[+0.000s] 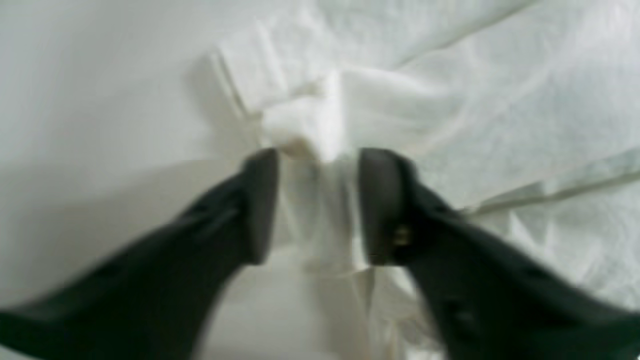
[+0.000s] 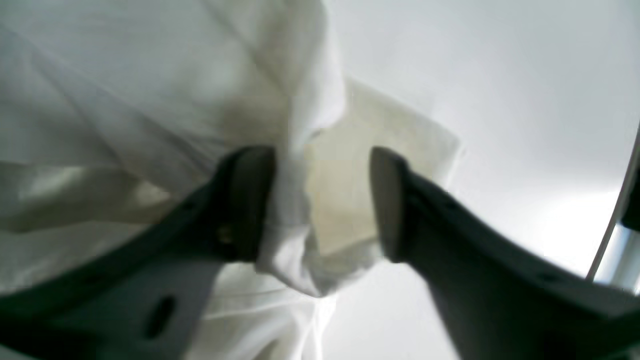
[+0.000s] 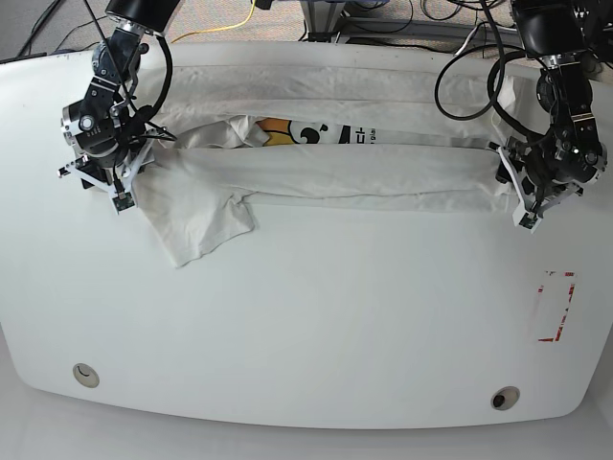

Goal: Layout the t-shirt on the table in an organized manner, then fold the t-shirt properly
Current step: 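Lift the pinched hem with both grippers and fold it over toward the collar, then release the hem and move the right gripper to the sleeve corner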

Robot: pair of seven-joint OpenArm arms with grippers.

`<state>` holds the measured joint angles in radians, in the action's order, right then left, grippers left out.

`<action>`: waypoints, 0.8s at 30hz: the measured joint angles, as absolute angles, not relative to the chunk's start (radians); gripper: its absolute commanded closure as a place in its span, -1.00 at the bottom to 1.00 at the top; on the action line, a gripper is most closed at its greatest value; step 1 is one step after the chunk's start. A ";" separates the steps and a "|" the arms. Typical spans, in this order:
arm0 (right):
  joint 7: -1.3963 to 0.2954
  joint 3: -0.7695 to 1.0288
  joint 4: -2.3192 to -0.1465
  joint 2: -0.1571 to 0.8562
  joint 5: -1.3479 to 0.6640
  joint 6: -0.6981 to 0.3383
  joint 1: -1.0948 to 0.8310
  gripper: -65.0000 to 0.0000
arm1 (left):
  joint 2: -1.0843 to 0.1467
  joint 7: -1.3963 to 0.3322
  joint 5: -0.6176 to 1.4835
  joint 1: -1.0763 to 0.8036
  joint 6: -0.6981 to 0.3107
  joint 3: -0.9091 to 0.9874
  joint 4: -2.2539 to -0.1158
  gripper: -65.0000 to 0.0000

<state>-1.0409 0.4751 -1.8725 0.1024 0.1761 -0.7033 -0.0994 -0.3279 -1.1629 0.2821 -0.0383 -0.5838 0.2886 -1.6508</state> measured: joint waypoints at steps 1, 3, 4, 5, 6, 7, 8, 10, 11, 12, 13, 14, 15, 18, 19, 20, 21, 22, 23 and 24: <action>-1.040 0.483 -1.877 0.102 0.175 -0.704 -0.101 -0.89 | -0.329 -1.163 0.283 -0.038 -0.584 0.289 -1.651 -0.40; -1.041 0.505 -1.895 0.098 0.158 -0.706 -0.102 -1.00 | -0.329 -1.164 0.278 -0.038 -0.584 0.289 -1.651 -0.52; -1.041 0.522 -1.913 0.097 0.156 -0.707 -0.103 -1.00 | -0.329 -1.163 0.278 -0.038 -0.583 0.289 -1.651 -0.53; -1.041 0.530 -1.927 0.099 0.158 -0.707 -0.103 -1.00 | -0.328 -1.163 0.278 -0.038 -0.584 0.289 -1.651 -0.53; -1.041 0.537 -1.939 0.100 0.167 -0.702 -0.103 -1.00 | -0.327 -1.163 0.279 -0.038 -0.584 0.289 -1.651 -0.53; -1.043 0.540 -1.951 0.102 0.173 -0.703 -0.101 -1.00 | -0.327 -1.163 0.278 -0.036 -0.584 0.289 -1.653 -0.53; -1.047 0.541 -1.961 0.105 0.180 -0.697 -0.100 -1.00 | -0.327 -1.166 0.278 -0.036 -0.584 0.289 -1.659 -0.53; -1.046 0.538 -1.972 0.108 0.179 -0.697 -0.095 -1.00 | -0.327 -1.167 0.278 -0.036 -0.584 0.289 -1.681 -0.54; -1.044 0.534 -1.974 0.107 0.175 -0.698 -0.089 -1.00 | -0.328 -1.166 0.278 -0.036 -0.584 0.289 -1.697 -0.54; -1.046 0.530 -1.973 0.105 0.168 -0.701 -0.080 -1.00 | -0.331 -1.167 0.278 -0.036 -0.583 0.289 -1.715 -0.54; -1.050 0.529 -1.972 0.101 0.152 -0.703 -0.067 -1.00 | -0.333 -1.166 0.278 -0.035 -0.584 0.289 -1.736 -0.54; -1.051 0.529 -1.968 0.096 0.136 -0.704 -0.053 -1.00 | -0.336 -1.166 0.279 -0.035 -0.584 0.289 -1.756 -0.54; -1.048 0.529 -1.961 0.088 0.111 -0.703 -0.033 -1.00 | -0.337 -1.165 0.282 -0.035 -0.584 0.289 -1.774 -0.54; -1.037 0.526 -1.926 0.072 0.069 -0.700 0.015 -1.00 | -0.342 -1.164 0.283 -0.033 -0.583 0.289 -1.812 -0.54; -1.037 0.527 -1.908 0.068 0.064 -0.705 0.034 -1.00 | -0.340 -1.164 0.278 -0.031 -0.583 0.289 -1.822 -0.54; -1.037 0.528 -1.881 0.064 0.063 -0.702 0.054 -1.00 | -0.341 -1.163 0.281 -0.031 -0.584 0.289 -1.830 -0.54; -1.039 0.527 -1.855 0.060 0.070 -0.700 0.070 -1.00 | -0.341 -1.166 0.287 -0.027 -0.586 0.289 -1.837 -0.54; -1.037 0.529 -1.827 0.059 0.064 -0.702 0.089 -1.00 | -0.339 -1.168 0.285 -0.021 -0.584 0.289 -1.839 -0.54; -1.039 0.530 -1.785 0.059 0.062 -0.700 0.110 -1.00 | -0.339 -1.168 0.284 -0.015 -0.584 0.289 -1.840 -0.54; -1.041 0.531 -1.743 0.058 0.064 -0.699 0.133 -1.00 | -0.339 -1.167 0.282 -0.006 -0.584 0.289 -1.840 -0.54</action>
